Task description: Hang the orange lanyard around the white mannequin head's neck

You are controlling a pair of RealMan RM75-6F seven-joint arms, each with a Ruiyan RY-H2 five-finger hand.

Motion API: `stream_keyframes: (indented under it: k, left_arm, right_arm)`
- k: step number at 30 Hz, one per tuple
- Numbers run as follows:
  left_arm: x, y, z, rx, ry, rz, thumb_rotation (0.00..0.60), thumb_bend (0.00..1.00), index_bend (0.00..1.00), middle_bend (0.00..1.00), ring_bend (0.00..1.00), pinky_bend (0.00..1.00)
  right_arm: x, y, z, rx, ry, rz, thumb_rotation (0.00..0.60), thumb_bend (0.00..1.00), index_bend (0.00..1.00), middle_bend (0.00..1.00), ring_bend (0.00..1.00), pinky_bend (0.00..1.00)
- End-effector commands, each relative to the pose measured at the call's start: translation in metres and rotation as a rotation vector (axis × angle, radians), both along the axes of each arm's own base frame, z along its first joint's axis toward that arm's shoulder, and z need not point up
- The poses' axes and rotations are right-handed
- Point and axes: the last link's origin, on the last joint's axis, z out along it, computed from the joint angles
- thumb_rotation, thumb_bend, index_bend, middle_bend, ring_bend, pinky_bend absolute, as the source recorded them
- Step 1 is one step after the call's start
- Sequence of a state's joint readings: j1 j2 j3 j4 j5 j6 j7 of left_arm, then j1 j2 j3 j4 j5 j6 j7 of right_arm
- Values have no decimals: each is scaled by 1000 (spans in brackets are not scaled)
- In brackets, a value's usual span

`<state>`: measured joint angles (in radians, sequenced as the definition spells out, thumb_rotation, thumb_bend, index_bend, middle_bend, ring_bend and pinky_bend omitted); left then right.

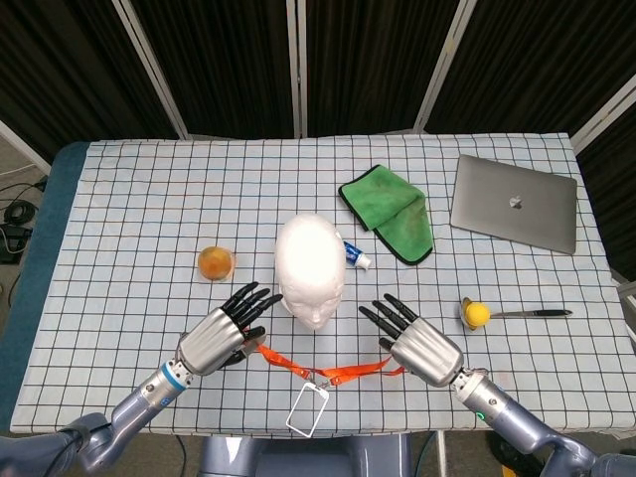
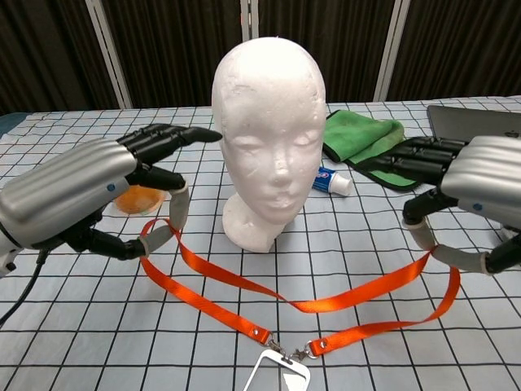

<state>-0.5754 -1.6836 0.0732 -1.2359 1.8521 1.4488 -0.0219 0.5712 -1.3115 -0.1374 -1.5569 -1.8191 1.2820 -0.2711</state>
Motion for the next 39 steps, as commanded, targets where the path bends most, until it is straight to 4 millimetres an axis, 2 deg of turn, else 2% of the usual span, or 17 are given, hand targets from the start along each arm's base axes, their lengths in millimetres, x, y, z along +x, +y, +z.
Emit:
stream_keyframes:
  k: [1,3,11,18,31,39]
  left_arm:
    - [6,8,8,14,-54,32,600,487,742,0,0,0]
    - [8,12,11,16,-67,58,600,487,744,0,0,0]
    - [29,32,37,33,-153,232,600,490,814,0,0,0]
    - [49,43,54,11,-231,415,600,503,840,0,0,0]
    - [66,55,88,6,-167,670,600,507,850,0,0,0]
    - [80,73,95,15,-137,716,600,508,850,0,0,0]
  right_arm:
    - [4,-3,11,-21,-95,-21,600,371,729,0,0,0]
    - [9,-5,15,-23,-148,-51,600,370,730,0,0,0]
    - [51,-19,50,-19,-467,-226,600,372,741,1,0,0]
    - [71,-33,67,-49,-634,-367,600,373,748,9,0,0]
    - [87,-52,87,-81,-768,-503,600,374,753,0,0,0]
    - [97,-72,92,-107,-773,-591,600,373,754,0,0,0]
